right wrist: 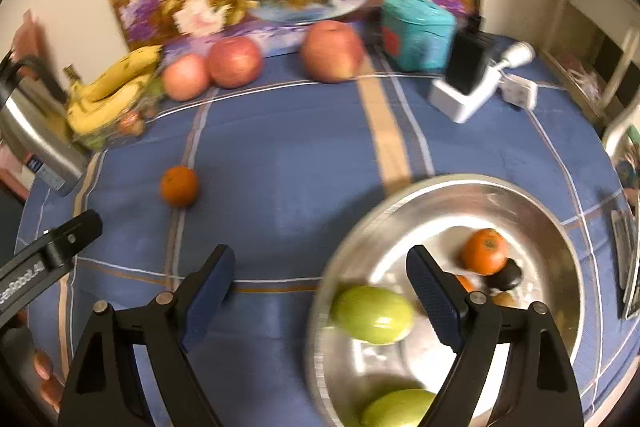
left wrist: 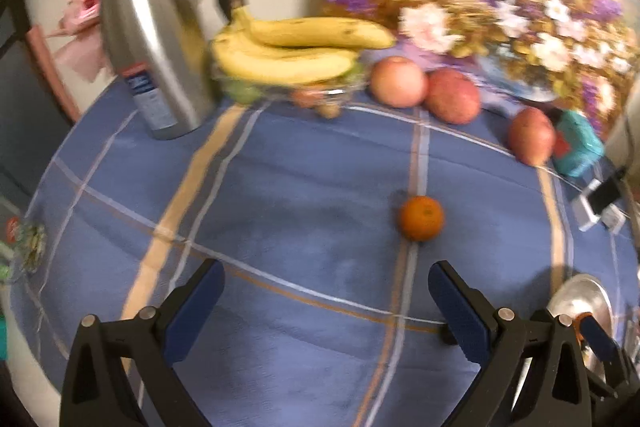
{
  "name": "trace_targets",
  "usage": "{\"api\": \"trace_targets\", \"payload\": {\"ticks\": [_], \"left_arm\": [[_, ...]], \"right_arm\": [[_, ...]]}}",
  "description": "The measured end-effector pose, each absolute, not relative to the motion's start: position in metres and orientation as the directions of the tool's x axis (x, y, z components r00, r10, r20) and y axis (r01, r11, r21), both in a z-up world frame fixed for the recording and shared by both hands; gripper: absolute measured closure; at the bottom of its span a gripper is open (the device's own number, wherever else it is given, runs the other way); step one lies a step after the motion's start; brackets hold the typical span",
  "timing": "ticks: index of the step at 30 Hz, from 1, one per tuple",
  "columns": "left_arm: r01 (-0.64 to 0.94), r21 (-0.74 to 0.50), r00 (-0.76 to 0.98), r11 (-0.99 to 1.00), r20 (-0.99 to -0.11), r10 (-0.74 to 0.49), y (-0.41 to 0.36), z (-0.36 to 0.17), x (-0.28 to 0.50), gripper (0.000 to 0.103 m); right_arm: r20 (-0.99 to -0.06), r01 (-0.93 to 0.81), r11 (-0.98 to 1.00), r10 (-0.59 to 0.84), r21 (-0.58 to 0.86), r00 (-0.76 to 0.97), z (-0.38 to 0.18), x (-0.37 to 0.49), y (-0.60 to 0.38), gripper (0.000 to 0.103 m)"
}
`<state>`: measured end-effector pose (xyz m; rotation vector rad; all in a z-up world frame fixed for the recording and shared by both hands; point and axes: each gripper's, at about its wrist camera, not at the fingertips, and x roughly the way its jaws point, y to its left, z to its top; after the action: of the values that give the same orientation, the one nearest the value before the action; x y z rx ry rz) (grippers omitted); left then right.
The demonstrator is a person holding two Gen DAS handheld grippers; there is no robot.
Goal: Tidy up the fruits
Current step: 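Move both open tools back toward the last black plum and tangerine, then close the right tool around the last black plum on the cloth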
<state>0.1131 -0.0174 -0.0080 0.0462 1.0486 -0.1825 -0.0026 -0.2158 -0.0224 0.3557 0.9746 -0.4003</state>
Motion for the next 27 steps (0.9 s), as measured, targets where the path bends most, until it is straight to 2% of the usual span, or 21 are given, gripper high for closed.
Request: {"api": "trace_targets", "payload": {"ticks": [9, 12, 17, 20, 21, 24, 27], "left_arm": [[0.088, -0.035, 0.435, 0.996, -0.898, -0.070, 0.015, -0.025, 0.126, 0.000], [0.100, -0.057, 0.402, 0.993, -0.911, -0.093, 0.020, -0.035, 0.127, 0.000], [0.147, 0.005, 0.394, 0.989, -0.917, -0.054, 0.011, -0.051, 0.123, 0.000], [0.160, -0.003, 0.378, 0.987, -0.924, -0.064, 0.009, -0.063, 0.123, 0.000], [0.161, -0.003, 0.370, 0.987, -0.927, -0.063, 0.008, -0.066, 0.123, 0.000], [0.155, -0.004, 0.354, 0.988, -0.933, -0.059, 0.009, -0.075, 0.124, 0.000], [0.144, -0.017, 0.371, 0.989, -0.926, -0.070, 0.013, -0.076, 0.124, 0.000]], "right_arm": [[-0.855, 0.422, 0.899, -0.125, 0.117, 0.503, -0.026, 0.017, -0.185, 0.015], [-0.860, 0.410, 0.904, -0.113, 0.119, 0.498, -0.027, 0.021, -0.180, 0.015], [-0.862, 0.395, 0.911, -0.104, 0.117, 0.497, -0.033, 0.024, -0.178, 0.015], [-0.867, 0.382, 0.916, -0.088, 0.124, 0.491, -0.040, 0.027, -0.177, 0.016], [-0.868, 0.378, 0.917, -0.084, 0.125, 0.490, -0.043, 0.028, -0.176, 0.017], [-0.874, 0.369, 0.922, -0.078, 0.120, 0.479, -0.051, 0.032, -0.174, 0.034], [-0.883, 0.363, 0.923, -0.061, 0.128, 0.465, -0.059, 0.036, -0.173, 0.039]]}}
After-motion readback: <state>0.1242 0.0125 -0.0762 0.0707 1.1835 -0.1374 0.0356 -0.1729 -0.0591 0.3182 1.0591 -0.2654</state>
